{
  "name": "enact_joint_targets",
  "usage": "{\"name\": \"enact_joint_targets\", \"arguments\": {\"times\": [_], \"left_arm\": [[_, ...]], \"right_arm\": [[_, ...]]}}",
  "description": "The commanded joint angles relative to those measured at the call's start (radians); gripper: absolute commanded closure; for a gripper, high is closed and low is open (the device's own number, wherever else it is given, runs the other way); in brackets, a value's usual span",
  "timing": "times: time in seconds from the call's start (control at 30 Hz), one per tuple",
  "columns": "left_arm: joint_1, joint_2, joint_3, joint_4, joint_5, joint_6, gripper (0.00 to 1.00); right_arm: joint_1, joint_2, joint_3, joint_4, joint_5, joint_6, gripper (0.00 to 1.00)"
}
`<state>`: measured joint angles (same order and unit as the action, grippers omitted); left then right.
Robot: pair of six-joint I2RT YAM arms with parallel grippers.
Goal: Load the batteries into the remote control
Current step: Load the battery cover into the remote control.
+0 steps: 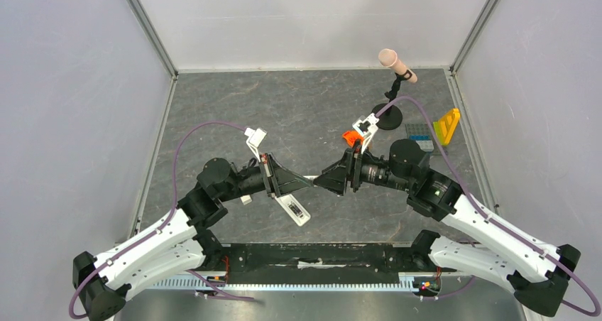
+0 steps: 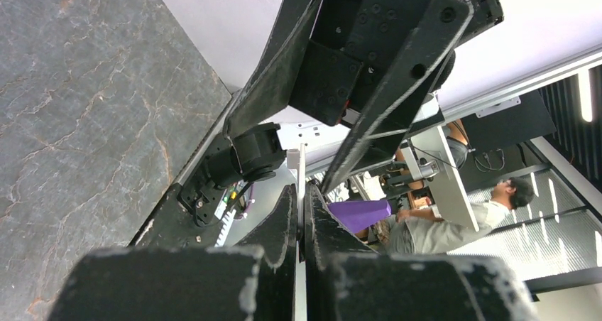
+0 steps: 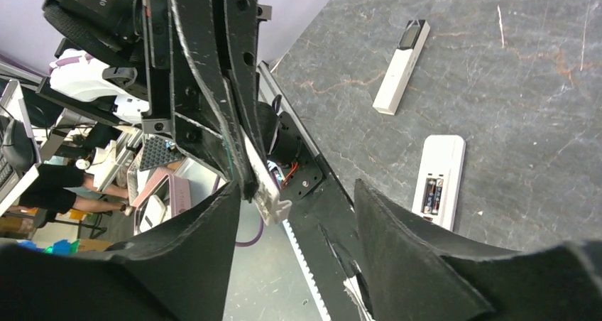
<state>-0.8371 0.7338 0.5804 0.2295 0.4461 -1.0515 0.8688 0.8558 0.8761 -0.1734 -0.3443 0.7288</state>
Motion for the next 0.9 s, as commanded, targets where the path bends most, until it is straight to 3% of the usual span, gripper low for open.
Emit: {"name": "enact_joint_targets", "arguments": {"times": [0.0, 0.1, 0.53, 0.6, 0.87], "left_arm": [[0.003, -0.013, 0.018, 0.011, -0.015, 0.042, 0.98], [0.003, -0.011, 0.018, 0.009, -0.016, 0.043, 0.98], [0.003, -0.005, 0.015, -0.013, -0.027, 0.042, 0.97], [0.003, 0.0, 0.014, -0.019, -0.027, 0.042, 0.9], [0.003, -0.005, -0.006, -0.034, -0.058, 0.041, 0.44]], "right_arm": [[0.004, -0.015, -0.023, 0.041, -0.026, 0.033, 0.43], [0.004, -0.015, -0.034, 0.042, -0.029, 0.043, 0.54], [0.004, -0.008, -0.052, 0.041, -0.023, 0.062, 0.83], [0.004, -0.013, -0.062, 0.043, -0.017, 0.073, 0.88], [0.002, -0.033, -0.137, 0.091, 0.008, 0.137, 0.99]]}}
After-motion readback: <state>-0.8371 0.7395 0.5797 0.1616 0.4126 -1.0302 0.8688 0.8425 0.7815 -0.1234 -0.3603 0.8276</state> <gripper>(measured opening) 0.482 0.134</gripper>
